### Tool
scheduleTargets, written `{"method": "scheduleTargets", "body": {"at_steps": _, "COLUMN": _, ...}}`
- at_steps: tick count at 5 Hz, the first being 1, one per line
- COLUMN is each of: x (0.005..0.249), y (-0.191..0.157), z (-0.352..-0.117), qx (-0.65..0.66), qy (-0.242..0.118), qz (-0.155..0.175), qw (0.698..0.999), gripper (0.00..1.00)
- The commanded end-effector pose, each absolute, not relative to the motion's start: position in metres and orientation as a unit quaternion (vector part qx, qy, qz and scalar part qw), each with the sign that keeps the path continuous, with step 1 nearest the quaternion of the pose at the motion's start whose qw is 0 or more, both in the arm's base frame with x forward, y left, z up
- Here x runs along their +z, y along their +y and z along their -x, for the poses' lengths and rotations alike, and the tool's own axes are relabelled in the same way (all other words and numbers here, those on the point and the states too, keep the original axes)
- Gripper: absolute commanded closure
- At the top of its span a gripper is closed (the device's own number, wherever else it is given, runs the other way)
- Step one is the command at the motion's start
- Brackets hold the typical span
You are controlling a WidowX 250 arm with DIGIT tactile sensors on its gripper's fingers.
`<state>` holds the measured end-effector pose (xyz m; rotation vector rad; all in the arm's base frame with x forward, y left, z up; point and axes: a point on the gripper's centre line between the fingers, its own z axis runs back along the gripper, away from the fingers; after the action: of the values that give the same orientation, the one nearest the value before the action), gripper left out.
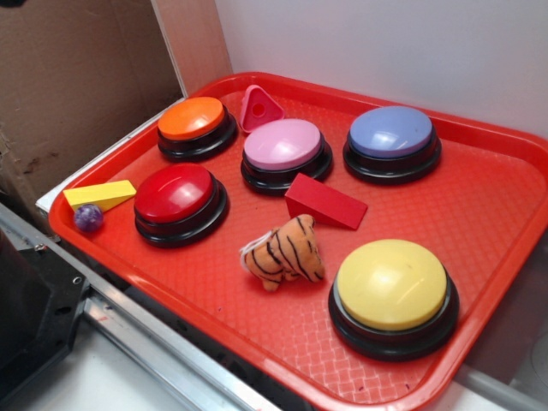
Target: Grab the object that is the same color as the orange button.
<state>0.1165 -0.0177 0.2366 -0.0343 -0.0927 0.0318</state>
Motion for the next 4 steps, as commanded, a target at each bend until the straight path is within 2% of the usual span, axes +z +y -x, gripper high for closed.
{"method": "scheduleTargets", "body": {"at_steps": 1, "x": 0.237, "y": -0.018, "z": -0.117, "qx": 0.016, "qy": -0.046, "qz": 0.017, "qw": 0.999, "gripper": 0.0}}
{"method": "scheduleTargets", "body": {"at_steps": 3, "x": 0.2, "y": -0.058, "z": -0.153, "qx": -0.086, "qy": -0.097, "qz": 0.009, "qw": 0.991, "gripper": 0.0}}
{"method": "scheduleTargets", "body": {"at_steps": 4, "x": 0.167, "y": -0.082, "z": -0.17, "qx": -0.135, "qy": -0.107, "qz": 0.03, "qw": 0.985, "gripper": 0.0}}
